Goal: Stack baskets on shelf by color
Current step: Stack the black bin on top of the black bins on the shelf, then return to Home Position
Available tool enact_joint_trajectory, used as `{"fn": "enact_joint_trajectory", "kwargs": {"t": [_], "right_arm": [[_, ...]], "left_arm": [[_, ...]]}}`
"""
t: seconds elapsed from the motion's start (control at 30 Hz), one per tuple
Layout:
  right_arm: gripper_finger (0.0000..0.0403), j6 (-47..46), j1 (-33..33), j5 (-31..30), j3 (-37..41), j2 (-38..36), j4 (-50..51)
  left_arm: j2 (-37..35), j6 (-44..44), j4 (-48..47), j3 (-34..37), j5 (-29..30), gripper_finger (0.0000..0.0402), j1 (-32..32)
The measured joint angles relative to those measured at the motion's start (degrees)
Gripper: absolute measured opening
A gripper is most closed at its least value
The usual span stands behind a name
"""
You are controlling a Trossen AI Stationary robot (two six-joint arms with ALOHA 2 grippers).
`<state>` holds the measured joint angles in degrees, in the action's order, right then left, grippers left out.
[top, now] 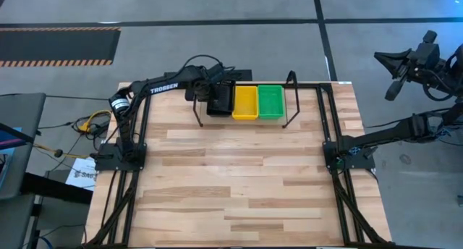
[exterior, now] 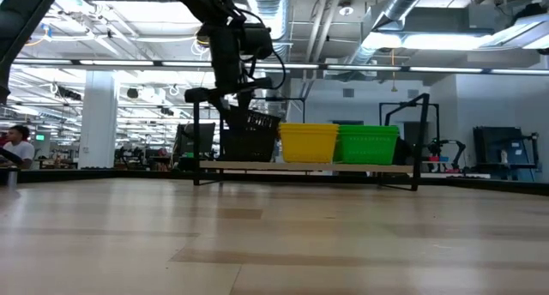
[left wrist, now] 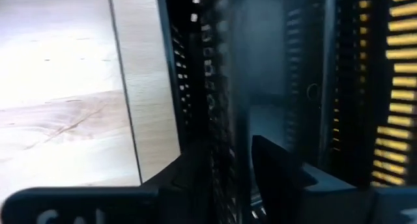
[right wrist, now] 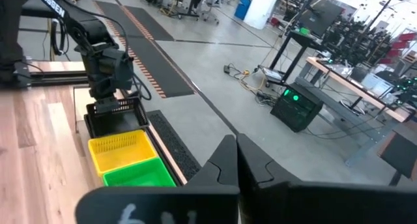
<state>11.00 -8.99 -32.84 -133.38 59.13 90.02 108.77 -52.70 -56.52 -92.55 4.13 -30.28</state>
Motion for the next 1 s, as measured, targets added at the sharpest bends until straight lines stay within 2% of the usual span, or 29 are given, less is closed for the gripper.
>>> {"fn": "enact_joint_trajectory", "kwargs": {"t": [0.17, 0.37, 0.57, 0.87, 1.0], "right_arm": [[0.0003, 0.00, 0.00, 0.02, 0.00, 0.00, 0.00], [0.0004, 0.00, 0.00, 0.07, 0.00, 0.00, 0.00], [0.0003, -0.01, 0.00, 0.97, -0.02, -0.93, -0.01], [0.0002, -0.46, -0.02, 1.66, -0.04, -2.43, -0.02], [0.0002, -0.63, 0.00, 5.27, 1.74, -2.40, -0.04]], "left_arm": [[0.28, 0.43, -1.73, -2.02, -2.84, 0.0111, 0.00], [0.18, 0.73, -10.05, -8.34, -1.41, 0.0105, 0.19], [0.15, 1.18, -17.26, -10.10, -0.14, 0.0103, 0.68], [0.15, 1.28, -18.22, -10.12, 8.69, 0.0099, 4.48], [0.13, 3.20, -16.55, -10.12, 10.76, 0.0061, 7.00]]}}
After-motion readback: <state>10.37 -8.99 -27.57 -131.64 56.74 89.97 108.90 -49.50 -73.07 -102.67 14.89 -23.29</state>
